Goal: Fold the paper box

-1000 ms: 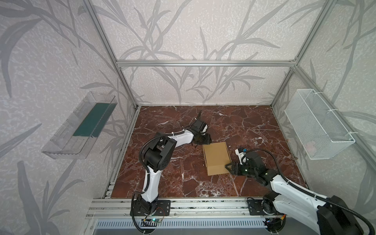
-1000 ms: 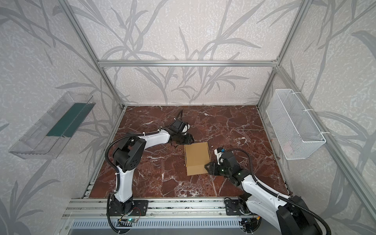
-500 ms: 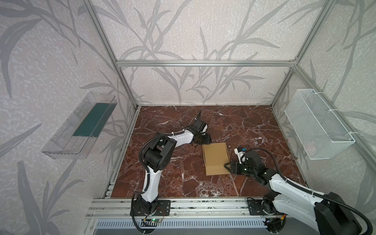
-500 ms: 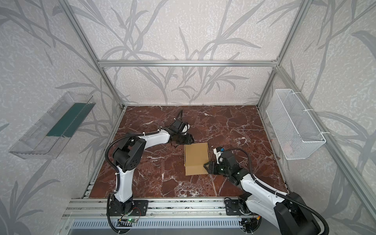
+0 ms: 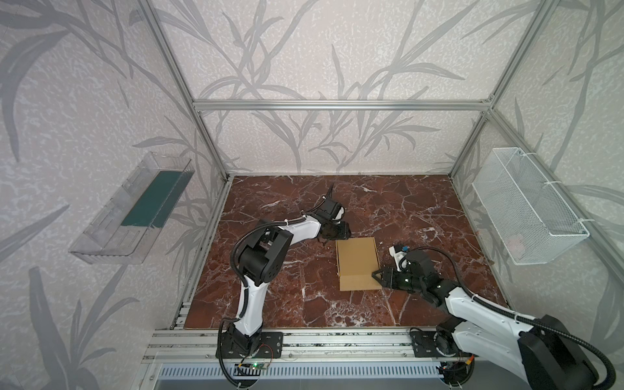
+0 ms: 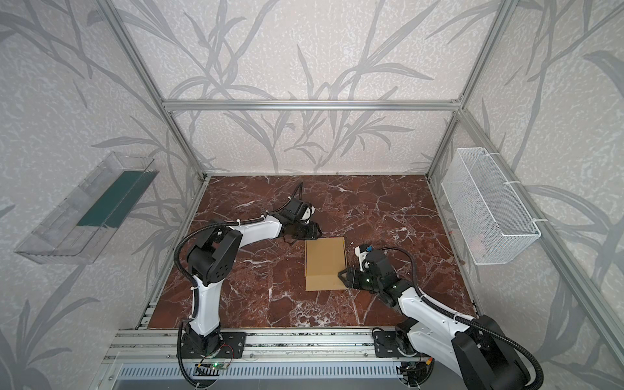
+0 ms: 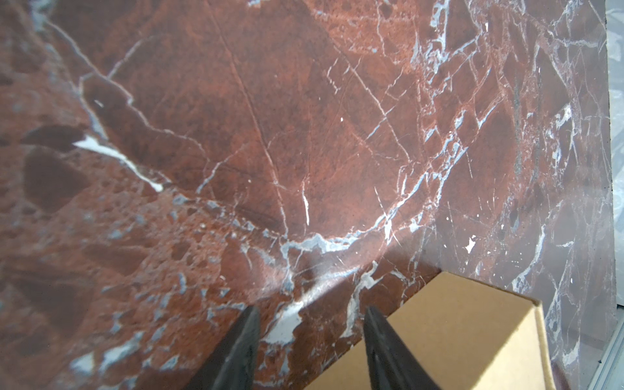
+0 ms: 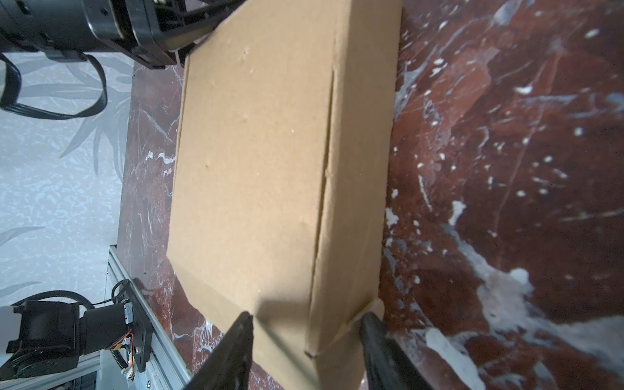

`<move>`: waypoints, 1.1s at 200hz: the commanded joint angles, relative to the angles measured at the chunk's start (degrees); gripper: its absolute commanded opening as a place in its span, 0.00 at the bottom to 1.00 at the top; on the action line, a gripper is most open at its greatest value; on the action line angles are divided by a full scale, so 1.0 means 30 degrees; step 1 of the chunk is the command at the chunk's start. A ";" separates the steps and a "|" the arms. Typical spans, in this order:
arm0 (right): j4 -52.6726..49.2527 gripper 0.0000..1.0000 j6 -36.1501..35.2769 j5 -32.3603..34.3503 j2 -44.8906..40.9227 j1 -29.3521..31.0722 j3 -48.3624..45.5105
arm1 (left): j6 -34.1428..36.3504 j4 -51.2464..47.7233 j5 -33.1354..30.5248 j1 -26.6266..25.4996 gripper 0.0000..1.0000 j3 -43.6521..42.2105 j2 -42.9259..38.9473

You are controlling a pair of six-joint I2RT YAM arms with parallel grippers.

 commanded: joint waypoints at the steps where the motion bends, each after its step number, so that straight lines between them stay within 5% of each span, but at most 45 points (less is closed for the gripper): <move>1: 0.0804 0.51 0.0448 -0.0331 0.0039 -0.0013 -0.0074 | -0.0240 -0.2942 0.0318 -0.0220 0.53 -0.1402 0.1547; 75: 0.0616 0.51 0.0786 -0.0135 0.0403 0.0563 0.0248 | -0.0483 -0.2437 0.0412 -0.0242 0.53 -0.1939 0.1379; 130: -0.3762 0.55 0.1429 0.2438 -0.3170 0.1003 0.0298 | -0.0874 -0.2338 0.0246 0.0117 0.53 -0.2497 0.0611; 220: -0.5181 0.63 0.1425 0.5440 -0.4576 0.4790 -0.0222 | -0.1847 -0.1876 0.0059 0.0280 0.53 -0.3320 0.0159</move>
